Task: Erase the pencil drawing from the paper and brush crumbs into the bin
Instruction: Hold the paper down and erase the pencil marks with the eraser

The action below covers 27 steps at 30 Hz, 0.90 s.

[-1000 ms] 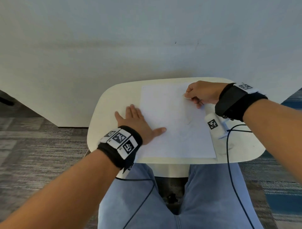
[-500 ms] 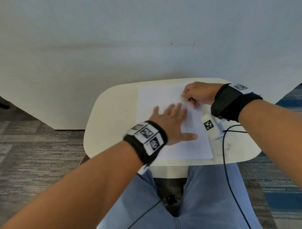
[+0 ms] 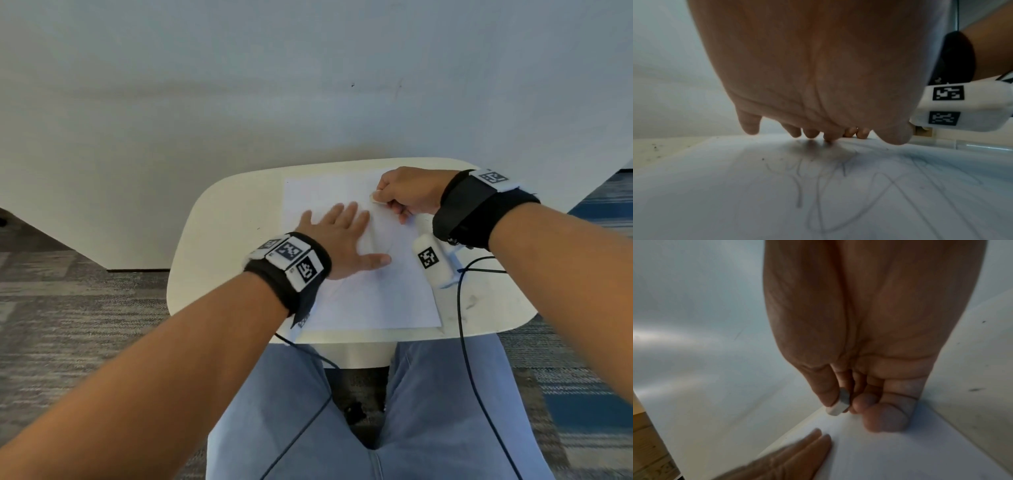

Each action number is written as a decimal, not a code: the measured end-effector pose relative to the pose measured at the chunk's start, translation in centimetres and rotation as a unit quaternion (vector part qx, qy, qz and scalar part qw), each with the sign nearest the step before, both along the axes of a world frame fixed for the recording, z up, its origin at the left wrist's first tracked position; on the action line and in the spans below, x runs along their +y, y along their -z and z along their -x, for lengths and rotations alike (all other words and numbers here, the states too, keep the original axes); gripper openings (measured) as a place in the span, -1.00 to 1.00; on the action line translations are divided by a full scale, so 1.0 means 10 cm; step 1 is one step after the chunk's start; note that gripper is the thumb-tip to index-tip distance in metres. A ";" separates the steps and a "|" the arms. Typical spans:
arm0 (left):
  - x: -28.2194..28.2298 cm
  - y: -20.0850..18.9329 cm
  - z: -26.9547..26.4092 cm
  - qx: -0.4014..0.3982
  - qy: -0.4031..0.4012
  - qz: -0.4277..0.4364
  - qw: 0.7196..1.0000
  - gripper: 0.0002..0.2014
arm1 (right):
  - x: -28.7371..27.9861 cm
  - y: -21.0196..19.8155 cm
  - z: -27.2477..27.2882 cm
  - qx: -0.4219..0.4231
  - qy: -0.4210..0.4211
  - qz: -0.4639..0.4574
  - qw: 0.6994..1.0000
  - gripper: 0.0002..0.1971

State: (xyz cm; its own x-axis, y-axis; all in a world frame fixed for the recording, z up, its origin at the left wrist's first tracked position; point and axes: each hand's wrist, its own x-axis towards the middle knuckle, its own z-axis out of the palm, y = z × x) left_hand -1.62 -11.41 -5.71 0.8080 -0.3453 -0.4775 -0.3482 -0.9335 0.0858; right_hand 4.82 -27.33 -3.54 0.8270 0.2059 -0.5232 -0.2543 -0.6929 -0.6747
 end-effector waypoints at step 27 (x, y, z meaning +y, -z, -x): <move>0.80 -0.02 0.32 -0.035 -0.048 -0.129 0.990 0.15 | -0.11 0.11 -0.07 -0.024 -0.008 -0.006 1.000 -0.89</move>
